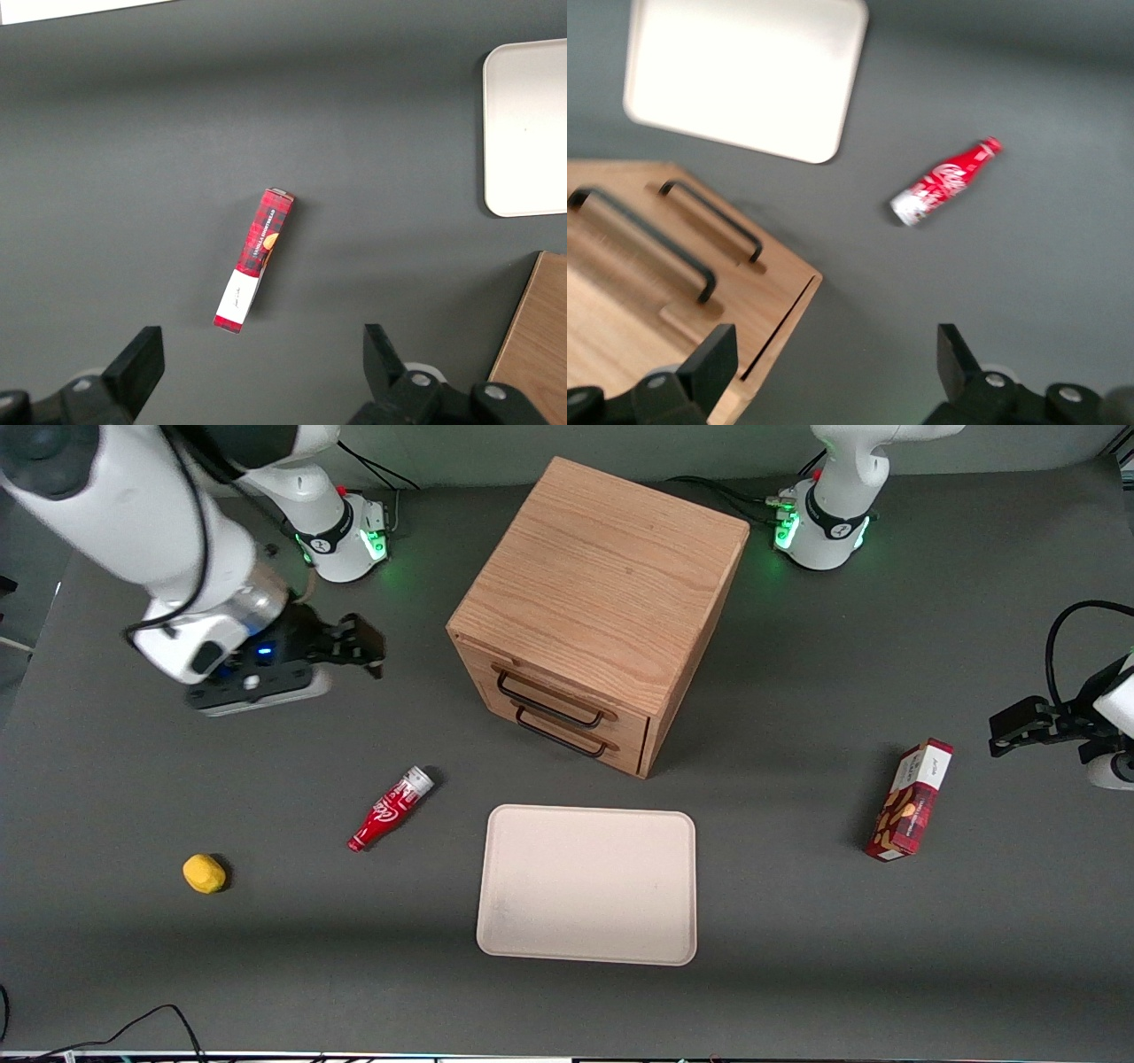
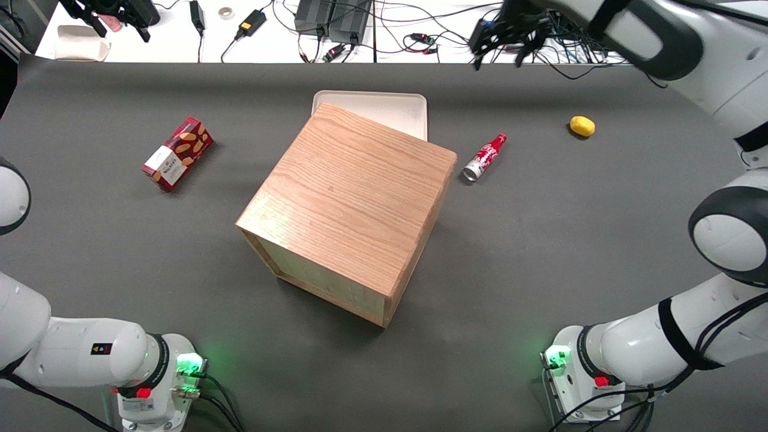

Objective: Open upper drawer
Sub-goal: 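Move the right gripper to the upper drawer's black handle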

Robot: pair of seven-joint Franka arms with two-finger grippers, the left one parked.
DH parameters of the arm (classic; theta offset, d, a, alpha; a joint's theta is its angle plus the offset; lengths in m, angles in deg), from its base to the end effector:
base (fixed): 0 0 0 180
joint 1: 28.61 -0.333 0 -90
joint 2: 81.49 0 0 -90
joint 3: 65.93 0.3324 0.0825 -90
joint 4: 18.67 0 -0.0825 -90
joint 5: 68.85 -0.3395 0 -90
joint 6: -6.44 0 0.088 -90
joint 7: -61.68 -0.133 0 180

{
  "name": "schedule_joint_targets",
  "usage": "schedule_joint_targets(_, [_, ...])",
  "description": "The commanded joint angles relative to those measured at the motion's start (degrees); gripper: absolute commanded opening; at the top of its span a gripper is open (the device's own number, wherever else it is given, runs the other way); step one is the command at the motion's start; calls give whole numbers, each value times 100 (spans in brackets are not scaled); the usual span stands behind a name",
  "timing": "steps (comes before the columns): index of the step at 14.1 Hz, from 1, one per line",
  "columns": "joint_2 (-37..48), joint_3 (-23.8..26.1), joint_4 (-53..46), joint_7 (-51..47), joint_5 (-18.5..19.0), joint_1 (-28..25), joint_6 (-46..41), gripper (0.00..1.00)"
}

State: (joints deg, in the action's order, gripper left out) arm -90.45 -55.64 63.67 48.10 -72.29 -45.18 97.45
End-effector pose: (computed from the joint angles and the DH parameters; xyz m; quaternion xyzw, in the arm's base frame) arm 0.5009 0.2531 0.5916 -0.9925 -0.1139 0.0164 0.0408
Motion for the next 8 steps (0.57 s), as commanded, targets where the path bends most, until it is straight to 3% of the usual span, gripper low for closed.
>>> schedule_joint_targets(1, [-448, -28, -499, 801, 97, -416, -110, 100])
schedule_joint_targets(4, [-764, -1, -597, 2022, 36, -532, -22, 100])
schedule_joint_targets(8, [-1072, 166, -588, 2842, -429, -514, 329, 100])
